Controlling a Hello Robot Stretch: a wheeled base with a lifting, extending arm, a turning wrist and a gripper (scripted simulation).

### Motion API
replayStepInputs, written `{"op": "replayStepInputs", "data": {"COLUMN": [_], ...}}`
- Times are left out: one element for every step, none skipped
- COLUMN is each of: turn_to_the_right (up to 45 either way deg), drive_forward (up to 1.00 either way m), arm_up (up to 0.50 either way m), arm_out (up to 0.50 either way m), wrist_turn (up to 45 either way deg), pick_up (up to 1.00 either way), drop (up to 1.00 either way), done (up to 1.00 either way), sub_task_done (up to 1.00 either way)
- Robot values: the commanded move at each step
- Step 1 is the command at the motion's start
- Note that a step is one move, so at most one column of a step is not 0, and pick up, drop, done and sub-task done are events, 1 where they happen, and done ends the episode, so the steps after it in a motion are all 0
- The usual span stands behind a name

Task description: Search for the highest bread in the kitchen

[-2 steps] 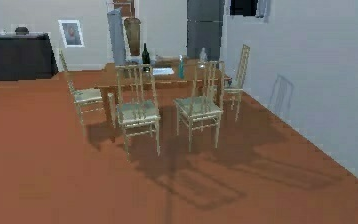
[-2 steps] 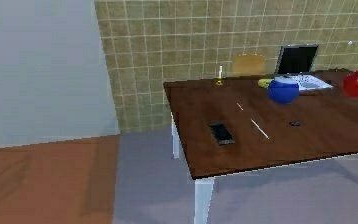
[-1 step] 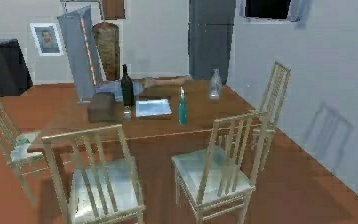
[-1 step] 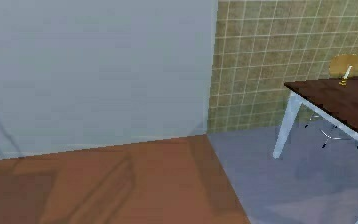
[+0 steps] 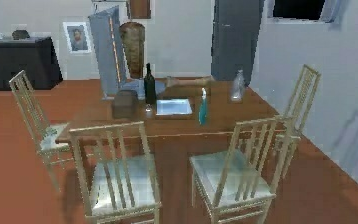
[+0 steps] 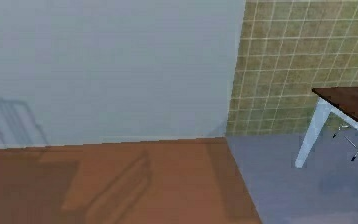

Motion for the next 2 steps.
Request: {"op": "replayStepInputs", "data": {"turn_to_the_right": [0.0,-45.0], "drive_forward": [0.15,0.00], "arm_up": [0.00,0.00], "arm_out": [0.00,0.00], "wrist_turn": [0.0,0.0], "pick_up": [0.00,0.00], "drop": [0.00,0.00], "done": [0.00,0.00], "sub_task_done": [0.00,0.00]}}
